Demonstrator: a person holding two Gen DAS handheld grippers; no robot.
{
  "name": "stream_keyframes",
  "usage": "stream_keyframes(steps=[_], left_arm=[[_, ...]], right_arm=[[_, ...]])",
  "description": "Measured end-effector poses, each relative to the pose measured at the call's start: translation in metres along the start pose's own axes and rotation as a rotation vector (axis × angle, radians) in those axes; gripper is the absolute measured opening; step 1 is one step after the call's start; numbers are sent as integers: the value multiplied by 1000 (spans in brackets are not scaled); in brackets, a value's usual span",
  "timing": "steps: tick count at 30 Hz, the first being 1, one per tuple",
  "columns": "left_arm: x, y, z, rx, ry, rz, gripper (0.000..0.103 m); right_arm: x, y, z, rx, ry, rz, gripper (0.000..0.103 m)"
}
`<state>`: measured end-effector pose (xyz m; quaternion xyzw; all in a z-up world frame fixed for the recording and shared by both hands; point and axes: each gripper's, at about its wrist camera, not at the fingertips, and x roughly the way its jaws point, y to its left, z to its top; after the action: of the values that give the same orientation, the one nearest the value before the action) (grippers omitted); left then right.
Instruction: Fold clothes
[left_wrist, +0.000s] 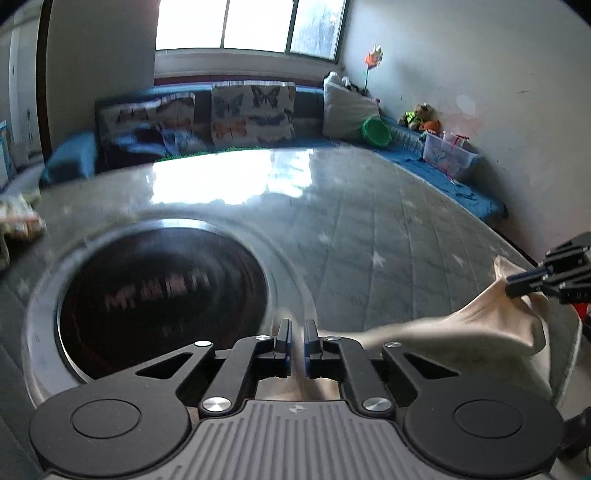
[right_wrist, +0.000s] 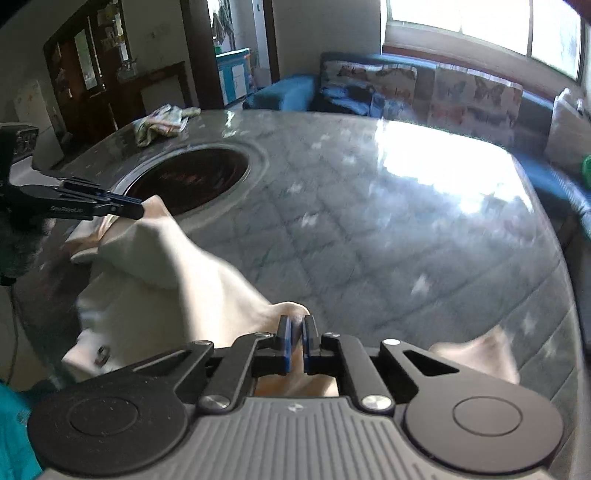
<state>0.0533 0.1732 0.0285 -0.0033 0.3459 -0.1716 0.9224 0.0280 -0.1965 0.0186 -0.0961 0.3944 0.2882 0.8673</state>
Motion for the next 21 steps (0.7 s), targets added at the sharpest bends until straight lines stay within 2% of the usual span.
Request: stream_keyframes(steps=[6,10,12,16,17,21], left_arm=[[19,9,40,30,-61,85,7],[33,19,50,-19,-14,96,8],[36,20,47,-27,5,95,18],[43,19,36,-61,51,90,29],[47,19,34,-76,72,88,35],[59,26,38,-153,101,91,36]], right_arm=[[10,-21,56,-35,-102,-96,4],[34,-38,80,-32,-138,-208,4],[52,-50,86,5,-124,-266,9],[78,-71,81,102,-51,-195,10],[82,-71,78,105,-37,-179,11],[95,-66,67,99,0,-156,17]])
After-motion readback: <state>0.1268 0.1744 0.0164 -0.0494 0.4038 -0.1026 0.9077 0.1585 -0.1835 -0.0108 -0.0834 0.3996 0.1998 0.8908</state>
